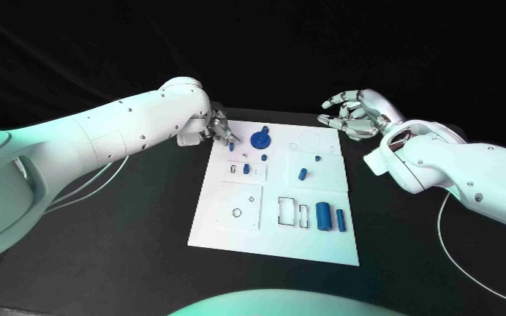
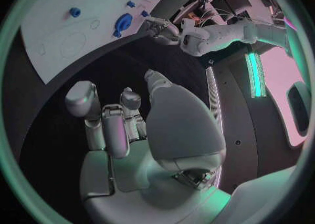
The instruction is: Assemble the parts on the task board
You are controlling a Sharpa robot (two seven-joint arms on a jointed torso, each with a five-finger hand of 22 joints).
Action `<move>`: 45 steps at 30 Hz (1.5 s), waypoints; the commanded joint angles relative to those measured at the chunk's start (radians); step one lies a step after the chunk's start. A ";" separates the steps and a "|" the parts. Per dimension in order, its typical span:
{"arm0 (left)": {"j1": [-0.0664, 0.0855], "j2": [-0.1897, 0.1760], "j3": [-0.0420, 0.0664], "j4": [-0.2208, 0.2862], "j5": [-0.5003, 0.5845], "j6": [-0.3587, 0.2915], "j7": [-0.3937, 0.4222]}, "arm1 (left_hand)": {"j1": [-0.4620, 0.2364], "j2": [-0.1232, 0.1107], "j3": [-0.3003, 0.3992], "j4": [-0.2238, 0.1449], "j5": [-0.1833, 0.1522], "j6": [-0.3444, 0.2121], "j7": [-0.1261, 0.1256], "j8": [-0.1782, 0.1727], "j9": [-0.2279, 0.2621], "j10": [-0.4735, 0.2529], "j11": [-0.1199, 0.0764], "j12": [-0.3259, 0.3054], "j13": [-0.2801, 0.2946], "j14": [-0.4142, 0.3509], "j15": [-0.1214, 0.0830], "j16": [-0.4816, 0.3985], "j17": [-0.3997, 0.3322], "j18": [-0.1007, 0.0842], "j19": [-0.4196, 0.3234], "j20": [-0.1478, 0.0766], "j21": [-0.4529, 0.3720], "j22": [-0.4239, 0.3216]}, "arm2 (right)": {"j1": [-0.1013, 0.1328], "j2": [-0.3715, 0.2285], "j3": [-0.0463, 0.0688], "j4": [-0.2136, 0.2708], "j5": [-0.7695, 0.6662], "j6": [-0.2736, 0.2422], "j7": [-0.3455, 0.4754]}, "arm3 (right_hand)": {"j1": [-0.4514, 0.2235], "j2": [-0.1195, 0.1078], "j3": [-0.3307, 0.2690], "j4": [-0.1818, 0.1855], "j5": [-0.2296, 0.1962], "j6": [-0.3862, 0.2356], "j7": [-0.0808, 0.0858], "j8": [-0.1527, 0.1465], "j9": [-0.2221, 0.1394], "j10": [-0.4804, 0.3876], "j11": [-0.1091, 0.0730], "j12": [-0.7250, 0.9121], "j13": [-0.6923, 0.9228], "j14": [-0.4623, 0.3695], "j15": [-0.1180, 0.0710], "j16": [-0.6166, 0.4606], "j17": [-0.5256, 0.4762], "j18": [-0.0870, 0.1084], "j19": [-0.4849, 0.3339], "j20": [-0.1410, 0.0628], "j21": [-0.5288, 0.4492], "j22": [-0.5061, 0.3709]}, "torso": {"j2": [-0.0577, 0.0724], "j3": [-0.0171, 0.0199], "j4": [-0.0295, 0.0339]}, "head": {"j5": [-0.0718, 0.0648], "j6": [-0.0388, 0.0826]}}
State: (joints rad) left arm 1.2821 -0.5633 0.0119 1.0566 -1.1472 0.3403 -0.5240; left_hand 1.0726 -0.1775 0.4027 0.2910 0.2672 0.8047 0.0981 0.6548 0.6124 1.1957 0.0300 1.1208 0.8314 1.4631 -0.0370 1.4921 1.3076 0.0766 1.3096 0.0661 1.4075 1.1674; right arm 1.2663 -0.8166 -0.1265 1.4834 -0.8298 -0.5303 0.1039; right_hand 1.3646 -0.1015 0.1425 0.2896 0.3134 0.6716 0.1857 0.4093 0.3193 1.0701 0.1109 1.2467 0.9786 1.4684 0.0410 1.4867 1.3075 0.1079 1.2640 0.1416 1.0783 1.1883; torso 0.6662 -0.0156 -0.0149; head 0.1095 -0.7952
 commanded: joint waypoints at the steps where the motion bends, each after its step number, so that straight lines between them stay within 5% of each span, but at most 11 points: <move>1: 0.000 0.004 -0.001 -0.002 0.021 0.023 0.010 | 0.013 0.009 -0.002 -0.001 0.005 0.004 -0.001 0.006 0.000 0.000 -0.008 0.002 -0.001 0.064 -0.003 0.005 0.094 0.010 0.003 0.003 0.000 0.000 | -0.001 0.001 0.000 0.000 -0.005 0.006 0.003 | -0.013 0.000 0.003 0.001 -0.002 -0.006 0.013 0.004 -0.002 -0.007 0.003 -0.005 -0.002 0.027 -0.004 -0.004 -0.002 0.011 -0.008 -0.001 -0.005 -0.001 | 0.000 -0.0008 -0.0006 | 0.000 -0.002; 31: -0.004 0.018 -0.007 -0.025 0.032 0.011 0.003 | 0.136 0.050 0.059 -0.016 0.001 0.008 -0.011 0.021 -0.006 0.002 -0.018 0.013 0.001 0.066 -0.011 0.007 0.097 0.009 0.007 -0.003 0.003 0.008 | -0.001 0.001 0.000 0.001 -0.004 0.006 0.003 | -0.018 0.003 0.003 0.001 0.000 -0.006 0.013 0.006 -0.002 -0.006 0.003 -0.004 -0.001 0.026 -0.004 -0.005 -0.004 0.011 -0.008 -0.001 -0.006 -0.002 | 0.001 0.0001 -0.0005 | -0.005 -0.007; 36: -0.004 0.020 -0.007 -0.030 0.038 -0.002 0.007 | 0.219 0.067 0.158 -0.061 -0.008 -0.006 -0.015 0.034 -0.004 0.002 -0.023 0.011 -0.004 0.066 -0.017 0.007 0.097 0.008 0.008 -0.008 0.004 0.012 | -0.001 0.000 0.000 0.002 -0.004 0.007 0.003 | -0.019 0.004 0.004 0.001 0.001 -0.006 0.013 0.007 -0.003 -0.006 0.003 -0.004 -0.001 0.026 -0.004 -0.005 -0.006 0.011 -0.009 -0.001 -0.008 -0.003 | 0.001 0.0000 -0.0007 | -0.004 -0.007; 45: -0.005 0.019 -0.008 -0.038 0.063 -0.029 0.020 | 0.221 0.044 0.343 -0.145 -0.008 -0.024 -0.005 0.076 0.016 0.008 -0.017 0.011 -0.009 0.065 -0.011 0.007 0.096 0.008 0.009 -0.004 0.008 0.018 | -0.001 0.000 0.000 0.002 -0.004 0.008 0.002 | -0.020 0.005 0.004 0.001 0.002 -0.006 0.013 0.007 -0.003 -0.006 0.003 -0.004 -0.001 0.026 -0.004 -0.005 -0.005 0.012 -0.009 -0.001 -0.008 -0.003 | -0.001 0.0016 -0.0007 | -0.003 -0.008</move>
State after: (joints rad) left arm 1.2771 -0.5457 0.0040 1.0193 -1.1058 0.3295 -0.5198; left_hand 1.2957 -0.1312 0.6252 0.2608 0.2551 0.7861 0.0945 0.7268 0.6047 1.1974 0.0140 1.1307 0.8213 1.4670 -0.0484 1.4969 1.3075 0.0765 1.3133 0.0624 1.4109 1.1839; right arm 1.2655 -0.8170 -0.1265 1.4845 -0.8290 -0.5304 0.1043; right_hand 1.3512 -0.0959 0.1425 0.2896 0.3134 0.6717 0.1857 0.4106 0.3177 1.0701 0.1109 1.2468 0.9787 1.4684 0.0410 1.4868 1.3027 0.1078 1.2638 0.1414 1.0741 1.1852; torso 0.6666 -0.0151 -0.0153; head 0.1058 -0.8039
